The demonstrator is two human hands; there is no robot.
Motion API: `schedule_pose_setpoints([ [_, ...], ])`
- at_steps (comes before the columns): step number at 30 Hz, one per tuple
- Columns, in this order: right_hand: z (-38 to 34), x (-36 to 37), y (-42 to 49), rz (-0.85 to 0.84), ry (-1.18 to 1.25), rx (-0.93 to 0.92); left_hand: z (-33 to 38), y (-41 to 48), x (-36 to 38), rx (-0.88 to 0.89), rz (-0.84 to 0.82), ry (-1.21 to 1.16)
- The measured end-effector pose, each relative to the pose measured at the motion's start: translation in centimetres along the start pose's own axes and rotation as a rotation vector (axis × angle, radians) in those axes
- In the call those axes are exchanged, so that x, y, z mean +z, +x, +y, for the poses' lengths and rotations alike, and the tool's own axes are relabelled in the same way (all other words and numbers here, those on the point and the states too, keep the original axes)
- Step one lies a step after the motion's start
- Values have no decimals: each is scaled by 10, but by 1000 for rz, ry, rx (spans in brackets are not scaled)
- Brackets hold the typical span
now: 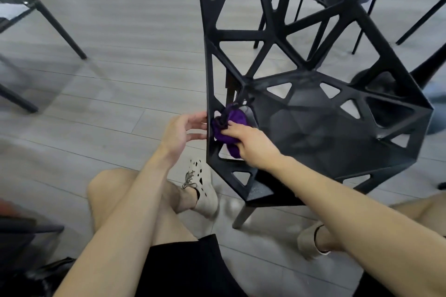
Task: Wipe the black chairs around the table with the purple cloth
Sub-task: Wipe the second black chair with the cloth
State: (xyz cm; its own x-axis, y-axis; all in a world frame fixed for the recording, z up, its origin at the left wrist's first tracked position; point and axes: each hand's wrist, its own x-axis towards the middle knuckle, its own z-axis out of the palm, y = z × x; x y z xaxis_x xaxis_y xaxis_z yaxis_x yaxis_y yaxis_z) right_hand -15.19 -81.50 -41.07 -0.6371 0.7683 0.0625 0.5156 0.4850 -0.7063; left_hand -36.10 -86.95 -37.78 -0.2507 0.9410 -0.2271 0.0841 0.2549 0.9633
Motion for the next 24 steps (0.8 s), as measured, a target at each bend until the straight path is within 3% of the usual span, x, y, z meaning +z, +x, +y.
schedule_pose_setpoints([
  [1, 4, -9, -3, 14, 7, 37, 1, 0, 1, -6, -15, 12],
  [3, 4, -20, 12, 208, 111, 176, 0, -1, 3, -1, -16, 22],
  [5, -15, -15, 32, 297, 172, 187, -3, -2, 6, 16, -22, 39],
  [10, -14, 39, -31, 51, 20, -60, -5, -7, 3, 25, -64, 46],
  [13, -4, 16, -67, -77, -153, -194, -2, -7, 3, 13, -52, 59],
  [15, -14, -5, -52, 10, -74, -46, -2, -9, 7, 10, -63, 61],
  [17, -19, -5, -23, 207, 29, 143, -6, -10, 11, 20, -70, 68],
  [18, -25, 2, -11, 213, 18, 183, -6, -11, 13, 33, -73, 78],
  [21, -28, 33, -12, 38, -104, 96, -7, -12, 14, 29, -81, 71],
  [24, -15, 25, -51, 1, -179, -54, -6, -10, 9, 45, -71, 105],
])
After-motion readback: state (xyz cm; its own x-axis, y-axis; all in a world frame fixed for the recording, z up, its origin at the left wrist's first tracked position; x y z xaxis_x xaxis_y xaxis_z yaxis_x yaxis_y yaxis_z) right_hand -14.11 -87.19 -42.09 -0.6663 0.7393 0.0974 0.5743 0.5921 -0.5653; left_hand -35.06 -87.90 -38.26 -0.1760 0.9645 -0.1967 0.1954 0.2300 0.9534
